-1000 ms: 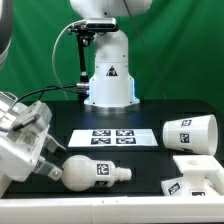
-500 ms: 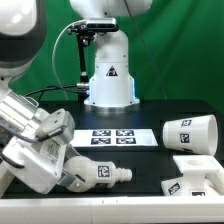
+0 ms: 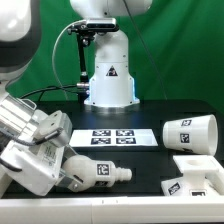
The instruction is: Assemble lamp
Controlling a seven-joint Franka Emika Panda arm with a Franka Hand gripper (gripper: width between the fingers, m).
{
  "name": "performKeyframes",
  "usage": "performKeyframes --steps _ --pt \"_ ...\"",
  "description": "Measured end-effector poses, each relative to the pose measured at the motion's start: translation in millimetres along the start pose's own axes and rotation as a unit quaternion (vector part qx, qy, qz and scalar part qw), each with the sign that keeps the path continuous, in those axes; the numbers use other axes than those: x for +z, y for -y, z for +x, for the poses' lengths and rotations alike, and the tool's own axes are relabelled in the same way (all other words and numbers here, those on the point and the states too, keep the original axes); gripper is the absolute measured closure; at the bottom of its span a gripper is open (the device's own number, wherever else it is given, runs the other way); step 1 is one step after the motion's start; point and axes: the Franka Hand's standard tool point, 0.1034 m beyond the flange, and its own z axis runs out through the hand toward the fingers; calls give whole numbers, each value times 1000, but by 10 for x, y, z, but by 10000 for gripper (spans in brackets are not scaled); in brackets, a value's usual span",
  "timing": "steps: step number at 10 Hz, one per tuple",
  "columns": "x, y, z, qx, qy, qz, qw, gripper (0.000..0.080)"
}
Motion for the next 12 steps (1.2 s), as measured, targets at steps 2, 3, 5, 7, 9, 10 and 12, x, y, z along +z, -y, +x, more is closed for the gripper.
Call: performKeyframes --steps 2,3,5,7,9,10,12 --pt "-29 -109 45 6 51 -14 999 100" --pt "-43 -104 55 3 52 -13 999 100" --pt "-39 -105 53 3 52 -14 999 100" --pt "0 -91 14 1 54 -17 998 100" --pt "21 -84 -9 0 56 -18 998 100" --pt "19 -85 -7 0 56 -18 998 187" --pt "18 -85 -6 0 56 -18 998 226"
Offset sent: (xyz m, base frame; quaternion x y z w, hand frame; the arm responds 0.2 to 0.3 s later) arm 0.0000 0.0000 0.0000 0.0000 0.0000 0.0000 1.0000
